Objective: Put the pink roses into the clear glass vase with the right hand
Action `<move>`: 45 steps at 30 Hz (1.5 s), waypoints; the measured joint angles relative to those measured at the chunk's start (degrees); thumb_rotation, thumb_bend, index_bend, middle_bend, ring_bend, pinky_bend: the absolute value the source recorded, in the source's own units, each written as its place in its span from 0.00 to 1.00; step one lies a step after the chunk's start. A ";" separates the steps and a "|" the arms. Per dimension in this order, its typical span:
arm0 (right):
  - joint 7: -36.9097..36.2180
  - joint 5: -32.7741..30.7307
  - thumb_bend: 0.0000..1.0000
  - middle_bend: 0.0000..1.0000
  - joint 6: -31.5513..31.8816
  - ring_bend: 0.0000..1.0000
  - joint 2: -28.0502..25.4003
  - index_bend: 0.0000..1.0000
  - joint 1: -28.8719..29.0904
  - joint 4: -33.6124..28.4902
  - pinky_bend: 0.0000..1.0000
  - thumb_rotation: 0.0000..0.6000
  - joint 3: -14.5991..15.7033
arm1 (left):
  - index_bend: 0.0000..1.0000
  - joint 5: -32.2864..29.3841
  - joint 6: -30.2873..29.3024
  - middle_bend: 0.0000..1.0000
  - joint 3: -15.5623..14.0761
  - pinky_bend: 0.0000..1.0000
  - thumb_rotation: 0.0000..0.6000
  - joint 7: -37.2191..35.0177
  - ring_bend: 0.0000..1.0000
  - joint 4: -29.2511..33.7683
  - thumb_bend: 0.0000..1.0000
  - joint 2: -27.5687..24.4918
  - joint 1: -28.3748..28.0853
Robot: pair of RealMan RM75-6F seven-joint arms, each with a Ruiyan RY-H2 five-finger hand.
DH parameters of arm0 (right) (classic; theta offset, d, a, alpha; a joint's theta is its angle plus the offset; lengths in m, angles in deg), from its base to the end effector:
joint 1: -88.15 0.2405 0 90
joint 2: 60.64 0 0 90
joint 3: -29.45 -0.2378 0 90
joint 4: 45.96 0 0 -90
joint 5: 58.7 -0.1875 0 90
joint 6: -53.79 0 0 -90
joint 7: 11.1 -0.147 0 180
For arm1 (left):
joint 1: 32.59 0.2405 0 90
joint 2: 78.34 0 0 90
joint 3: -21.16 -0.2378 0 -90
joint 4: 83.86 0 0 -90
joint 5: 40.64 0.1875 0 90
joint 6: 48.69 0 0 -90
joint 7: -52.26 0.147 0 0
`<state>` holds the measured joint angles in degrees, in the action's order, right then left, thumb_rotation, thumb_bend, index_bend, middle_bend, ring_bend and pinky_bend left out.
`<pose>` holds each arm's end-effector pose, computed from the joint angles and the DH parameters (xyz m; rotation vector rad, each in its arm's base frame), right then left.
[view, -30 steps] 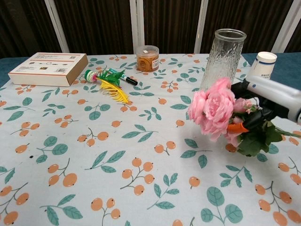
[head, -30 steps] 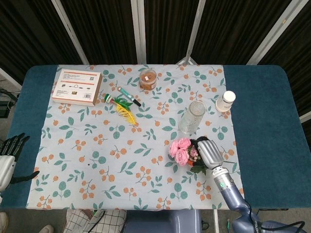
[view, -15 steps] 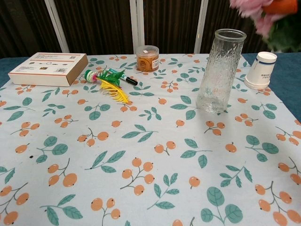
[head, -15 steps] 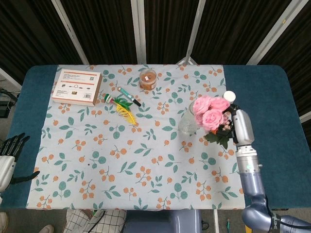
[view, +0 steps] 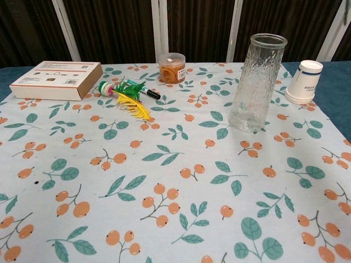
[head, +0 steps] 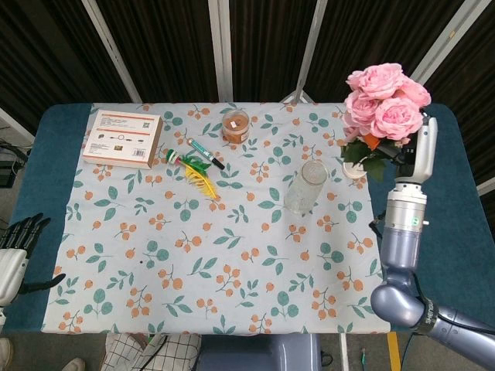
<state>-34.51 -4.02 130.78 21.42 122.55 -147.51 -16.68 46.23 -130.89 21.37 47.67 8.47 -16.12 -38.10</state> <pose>-0.0928 -0.3650 0.2022 0.5548 -1.3700 2.1759 -0.2910 0.1749 0.1679 -1.4351 -0.9981 -0.8933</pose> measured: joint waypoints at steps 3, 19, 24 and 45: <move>-1.83 -1.25 0.30 0.53 0.03 0.50 2.31 0.49 2.41 1.44 0.28 1.00 -1.14 | 0.00 -0.06 0.11 0.00 0.02 0.00 1.00 -0.24 0.00 0.03 0.00 -0.07 -0.05; -2.21 -4.83 0.30 0.53 -1.22 0.50 10.80 0.49 12.44 10.44 0.31 1.00 -1.78 | 0.00 -1.01 1.20 0.00 0.23 0.00 1.00 -0.96 0.00 0.50 0.00 -0.52 -0.46; -1.73 -4.84 0.30 0.53 -1.12 0.49 12.01 0.48 12.70 11.75 0.30 1.00 -0.33 | 0.00 -0.80 1.11 0.00 0.13 0.00 1.00 -0.91 0.00 0.61 0.00 -0.57 -0.43; -1.33 -6.75 0.30 0.53 2.04 0.47 15.26 0.44 7.13 13.80 0.26 1.00 4.29 | 0.00 -0.27 1.28 0.00 -0.12 0.00 1.00 -1.69 0.00 1.32 0.00 -0.82 -0.58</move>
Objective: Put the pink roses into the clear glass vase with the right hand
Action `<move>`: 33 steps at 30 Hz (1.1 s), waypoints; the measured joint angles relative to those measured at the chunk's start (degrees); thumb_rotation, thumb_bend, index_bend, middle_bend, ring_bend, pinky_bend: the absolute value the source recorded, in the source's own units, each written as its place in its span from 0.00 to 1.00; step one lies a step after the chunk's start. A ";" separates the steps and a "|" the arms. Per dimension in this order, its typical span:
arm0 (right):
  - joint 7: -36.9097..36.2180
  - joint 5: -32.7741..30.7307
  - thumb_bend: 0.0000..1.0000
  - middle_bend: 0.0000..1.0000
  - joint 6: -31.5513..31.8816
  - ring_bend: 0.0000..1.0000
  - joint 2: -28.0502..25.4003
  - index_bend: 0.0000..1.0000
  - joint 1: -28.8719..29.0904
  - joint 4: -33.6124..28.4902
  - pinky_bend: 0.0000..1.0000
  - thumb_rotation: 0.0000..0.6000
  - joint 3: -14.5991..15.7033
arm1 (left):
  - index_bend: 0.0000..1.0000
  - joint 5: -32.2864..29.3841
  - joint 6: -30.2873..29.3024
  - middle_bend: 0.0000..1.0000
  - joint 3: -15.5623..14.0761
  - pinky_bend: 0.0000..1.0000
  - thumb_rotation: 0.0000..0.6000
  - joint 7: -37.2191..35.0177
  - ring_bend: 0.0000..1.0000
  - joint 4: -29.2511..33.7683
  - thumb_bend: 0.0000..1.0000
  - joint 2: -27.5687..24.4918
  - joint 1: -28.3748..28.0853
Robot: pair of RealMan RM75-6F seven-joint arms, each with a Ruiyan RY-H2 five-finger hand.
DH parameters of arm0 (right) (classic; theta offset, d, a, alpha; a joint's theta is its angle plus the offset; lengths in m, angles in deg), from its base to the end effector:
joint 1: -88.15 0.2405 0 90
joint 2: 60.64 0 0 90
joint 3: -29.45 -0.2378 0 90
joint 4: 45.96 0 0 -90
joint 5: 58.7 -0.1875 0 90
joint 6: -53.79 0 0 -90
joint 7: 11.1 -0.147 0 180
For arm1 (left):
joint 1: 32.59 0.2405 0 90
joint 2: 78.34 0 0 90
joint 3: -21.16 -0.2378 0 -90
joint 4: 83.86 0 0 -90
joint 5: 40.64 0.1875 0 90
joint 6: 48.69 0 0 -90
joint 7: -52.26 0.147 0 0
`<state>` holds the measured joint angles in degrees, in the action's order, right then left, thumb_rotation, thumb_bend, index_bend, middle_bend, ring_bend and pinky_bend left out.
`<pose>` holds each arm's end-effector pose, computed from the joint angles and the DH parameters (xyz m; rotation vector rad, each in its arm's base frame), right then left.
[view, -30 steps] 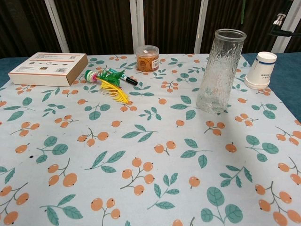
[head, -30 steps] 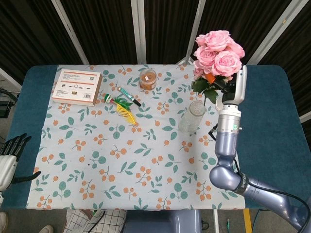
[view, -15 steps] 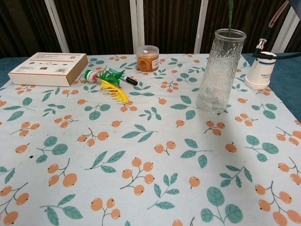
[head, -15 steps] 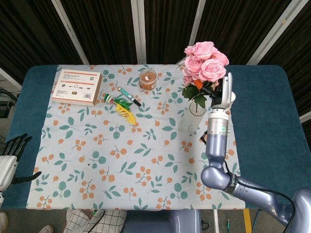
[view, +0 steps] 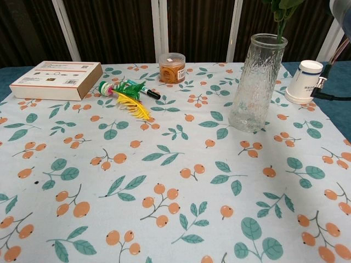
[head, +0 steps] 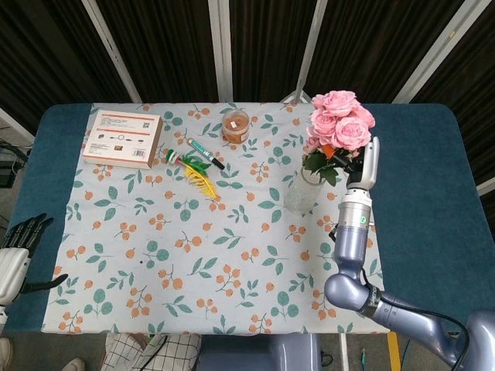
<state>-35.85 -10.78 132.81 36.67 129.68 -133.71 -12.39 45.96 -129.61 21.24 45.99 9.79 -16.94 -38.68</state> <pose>-0.0999 -0.3836 0.1114 0.3806 -1.5820 2.0394 -0.2882 0.1768 0.1671 -1.4357 -1.0427 -0.9092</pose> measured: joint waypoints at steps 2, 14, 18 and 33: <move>0.05 0.21 0.30 0.53 0.41 0.47 0.91 0.44 -0.15 1.16 0.26 1.00 0.35 | 0.00 0.04 0.03 0.00 -0.03 0.00 1.00 0.02 0.00 0.05 0.00 0.04 -0.03; 0.02 1.13 0.30 0.52 0.34 0.45 4.93 0.42 -0.09 5.12 0.23 1.00 1.39 | 0.00 -0.24 0.34 0.00 0.05 0.00 1.00 0.06 0.00 0.15 0.00 0.08 -0.20; 0.46 1.14 0.30 0.48 -0.24 0.41 5.87 0.35 0.23 6.03 0.20 1.00 1.40 | 0.00 -0.34 0.38 0.00 0.09 0.00 1.00 -0.05 0.00 0.20 0.00 0.05 -0.23; 1.75 2.53 0.30 0.12 0.02 0.06 6.23 0.00 -2.30 4.13 0.04 1.00 2.57 | 0.00 -0.17 0.27 0.00 -0.02 0.00 1.00 -0.14 0.00 0.29 0.00 0.00 -0.21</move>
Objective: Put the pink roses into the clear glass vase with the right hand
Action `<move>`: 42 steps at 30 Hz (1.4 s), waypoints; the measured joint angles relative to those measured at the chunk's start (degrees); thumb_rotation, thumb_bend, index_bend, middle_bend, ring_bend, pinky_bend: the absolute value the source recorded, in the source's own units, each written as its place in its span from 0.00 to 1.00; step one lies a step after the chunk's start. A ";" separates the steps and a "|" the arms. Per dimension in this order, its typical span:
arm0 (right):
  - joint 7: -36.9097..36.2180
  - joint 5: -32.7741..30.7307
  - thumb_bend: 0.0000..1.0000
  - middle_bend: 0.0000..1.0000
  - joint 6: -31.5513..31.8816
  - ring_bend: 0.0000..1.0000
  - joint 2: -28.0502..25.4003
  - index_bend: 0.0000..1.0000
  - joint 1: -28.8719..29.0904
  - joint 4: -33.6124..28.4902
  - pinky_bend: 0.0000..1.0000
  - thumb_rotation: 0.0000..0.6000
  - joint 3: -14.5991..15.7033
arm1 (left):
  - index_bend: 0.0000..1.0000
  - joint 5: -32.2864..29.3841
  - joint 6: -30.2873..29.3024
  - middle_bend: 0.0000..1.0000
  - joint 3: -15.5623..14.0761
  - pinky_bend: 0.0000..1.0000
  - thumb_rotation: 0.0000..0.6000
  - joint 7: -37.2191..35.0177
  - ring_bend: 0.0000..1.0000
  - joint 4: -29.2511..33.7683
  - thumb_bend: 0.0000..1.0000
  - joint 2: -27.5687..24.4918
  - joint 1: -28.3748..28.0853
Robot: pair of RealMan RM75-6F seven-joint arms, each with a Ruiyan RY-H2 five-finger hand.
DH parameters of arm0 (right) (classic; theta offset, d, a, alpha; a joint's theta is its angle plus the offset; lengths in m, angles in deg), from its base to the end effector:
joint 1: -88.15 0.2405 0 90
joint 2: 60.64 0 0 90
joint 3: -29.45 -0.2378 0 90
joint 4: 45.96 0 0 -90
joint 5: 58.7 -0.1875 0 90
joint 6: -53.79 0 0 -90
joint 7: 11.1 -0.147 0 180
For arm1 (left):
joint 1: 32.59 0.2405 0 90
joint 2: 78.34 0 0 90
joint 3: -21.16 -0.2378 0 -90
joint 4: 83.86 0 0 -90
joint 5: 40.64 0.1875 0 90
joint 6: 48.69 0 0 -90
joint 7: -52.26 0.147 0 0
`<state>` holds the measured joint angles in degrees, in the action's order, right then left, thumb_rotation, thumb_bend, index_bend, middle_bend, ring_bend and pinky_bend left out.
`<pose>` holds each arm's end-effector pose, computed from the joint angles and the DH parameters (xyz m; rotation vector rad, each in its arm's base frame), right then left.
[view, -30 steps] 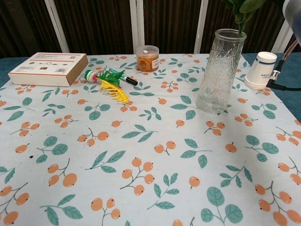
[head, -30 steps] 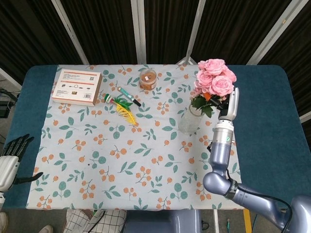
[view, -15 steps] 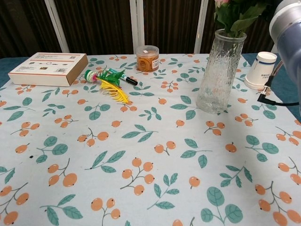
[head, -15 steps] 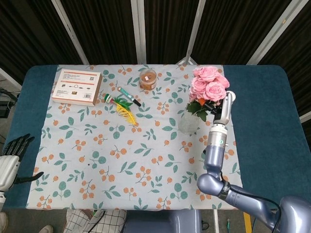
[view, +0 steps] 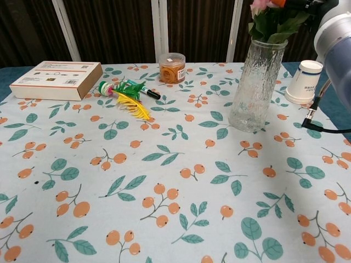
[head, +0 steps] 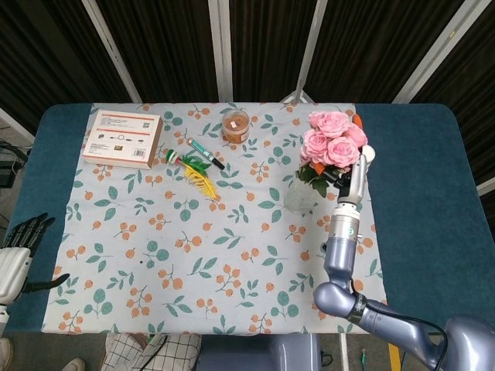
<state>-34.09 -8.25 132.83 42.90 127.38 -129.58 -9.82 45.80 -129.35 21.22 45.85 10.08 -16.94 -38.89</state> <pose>-0.1139 -0.3709 0.0729 0.3969 -1.6111 1.9375 -0.2873 0.1776 0.1661 -1.4357 -1.0512 -0.9127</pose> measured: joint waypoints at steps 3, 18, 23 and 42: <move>0.24 0.03 0.30 0.08 0.05 0.03 -0.40 0.00 -1.02 -1.29 0.02 1.00 0.35 | 0.00 0.20 0.03 0.00 -0.09 0.00 1.00 -0.42 0.00 0.05 0.00 -0.04 -0.02; 3.55 3.48 0.30 0.00 -0.62 0.00 -6.58 0.00 -8.98 -11.22 0.00 1.00 8.08 | 0.00 0.52 -0.90 0.00 -0.02 0.00 1.00 0.59 0.00 -0.42 0.00 0.33 0.23; 5.47 4.67 0.30 0.00 -1.05 0.00 -10.69 0.00 -12.53 -15.50 0.00 1.00 11.34 | 0.00 0.65 -1.12 0.00 -0.06 0.00 1.00 1.02 0.00 -0.44 0.00 0.38 0.31; 23.50 18.84 0.30 0.00 -0.75 0.00 -34.26 0.00 -24.46 -20.55 0.00 1.00 29.92 | 0.00 0.78 -2.41 0.00 0.17 0.00 1.00 2.37 0.00 -0.93 0.00 0.67 0.77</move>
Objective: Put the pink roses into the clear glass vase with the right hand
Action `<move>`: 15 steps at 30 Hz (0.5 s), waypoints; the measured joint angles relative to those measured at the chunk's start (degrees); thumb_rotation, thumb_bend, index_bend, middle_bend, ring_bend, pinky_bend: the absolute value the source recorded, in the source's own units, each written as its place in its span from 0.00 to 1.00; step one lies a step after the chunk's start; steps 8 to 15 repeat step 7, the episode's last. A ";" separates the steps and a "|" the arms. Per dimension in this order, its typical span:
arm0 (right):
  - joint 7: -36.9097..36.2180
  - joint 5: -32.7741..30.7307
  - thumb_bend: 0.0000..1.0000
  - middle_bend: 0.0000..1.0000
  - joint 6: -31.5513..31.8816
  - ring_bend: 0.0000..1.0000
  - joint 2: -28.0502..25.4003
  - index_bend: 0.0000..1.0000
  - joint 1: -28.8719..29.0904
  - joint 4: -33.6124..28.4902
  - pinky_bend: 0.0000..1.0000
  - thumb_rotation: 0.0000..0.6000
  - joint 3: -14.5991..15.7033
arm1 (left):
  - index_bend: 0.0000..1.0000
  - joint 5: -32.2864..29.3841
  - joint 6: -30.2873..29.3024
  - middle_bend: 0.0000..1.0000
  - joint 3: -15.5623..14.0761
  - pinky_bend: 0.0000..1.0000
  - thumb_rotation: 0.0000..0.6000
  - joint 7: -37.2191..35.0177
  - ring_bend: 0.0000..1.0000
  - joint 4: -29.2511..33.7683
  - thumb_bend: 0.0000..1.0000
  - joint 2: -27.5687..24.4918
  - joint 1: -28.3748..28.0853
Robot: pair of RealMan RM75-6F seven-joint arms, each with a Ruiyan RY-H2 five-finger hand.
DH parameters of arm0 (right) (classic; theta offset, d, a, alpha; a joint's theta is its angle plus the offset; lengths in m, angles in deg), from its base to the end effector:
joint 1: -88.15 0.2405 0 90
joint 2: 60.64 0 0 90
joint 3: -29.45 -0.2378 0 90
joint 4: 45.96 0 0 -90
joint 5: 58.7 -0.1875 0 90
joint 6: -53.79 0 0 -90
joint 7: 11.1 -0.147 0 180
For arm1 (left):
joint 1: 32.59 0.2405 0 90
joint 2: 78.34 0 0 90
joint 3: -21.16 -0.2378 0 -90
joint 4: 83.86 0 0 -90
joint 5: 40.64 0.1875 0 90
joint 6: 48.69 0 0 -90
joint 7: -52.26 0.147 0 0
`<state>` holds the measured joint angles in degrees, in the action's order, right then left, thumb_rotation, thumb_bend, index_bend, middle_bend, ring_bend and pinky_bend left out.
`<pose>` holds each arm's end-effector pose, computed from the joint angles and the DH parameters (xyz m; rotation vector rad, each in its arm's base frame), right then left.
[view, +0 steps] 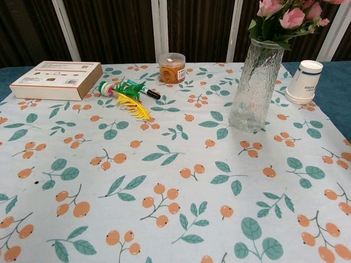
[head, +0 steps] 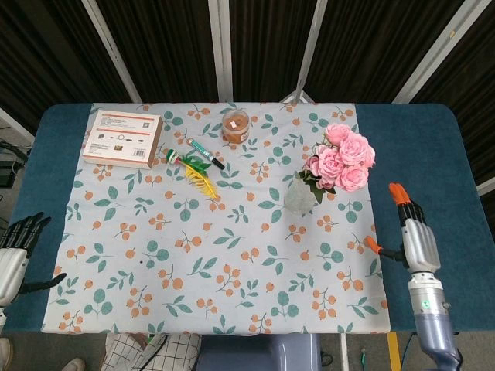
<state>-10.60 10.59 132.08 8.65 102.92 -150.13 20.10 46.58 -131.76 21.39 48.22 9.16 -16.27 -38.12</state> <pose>-0.2363 -0.2372 0.1377 1.2099 -1.2056 1.1080 -0.2872 0.1751 0.1692 -1.4344 -0.9836 -0.9072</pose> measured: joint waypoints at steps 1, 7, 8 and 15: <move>1.95 2.14 0.30 0.00 0.95 0.00 -1.11 0.00 -1.09 1.07 0.00 1.00 1.77 | 0.00 0.07 -0.16 0.00 0.04 0.00 1.00 0.27 0.00 -0.17 0.00 0.10 0.02; 10.42 11.57 0.30 0.00 6.60 0.00 -4.94 0.00 -6.37 6.20 0.00 1.00 8.86 | 0.00 0.51 -1.35 0.00 0.28 0.00 1.00 3.15 0.00 -1.59 0.00 0.99 0.24; 10.42 11.57 0.30 0.00 6.60 0.00 -4.94 0.00 -6.37 6.20 0.00 1.00 8.86 | 0.00 0.51 -1.35 0.00 0.28 0.00 1.00 3.15 0.00 -1.59 0.00 0.99 0.24; 10.42 11.57 0.30 0.00 6.60 0.00 -4.94 0.00 -6.37 6.20 0.00 1.00 8.86 | 0.00 0.51 -1.35 0.00 0.28 0.00 1.00 3.15 0.00 -1.59 0.00 0.99 0.24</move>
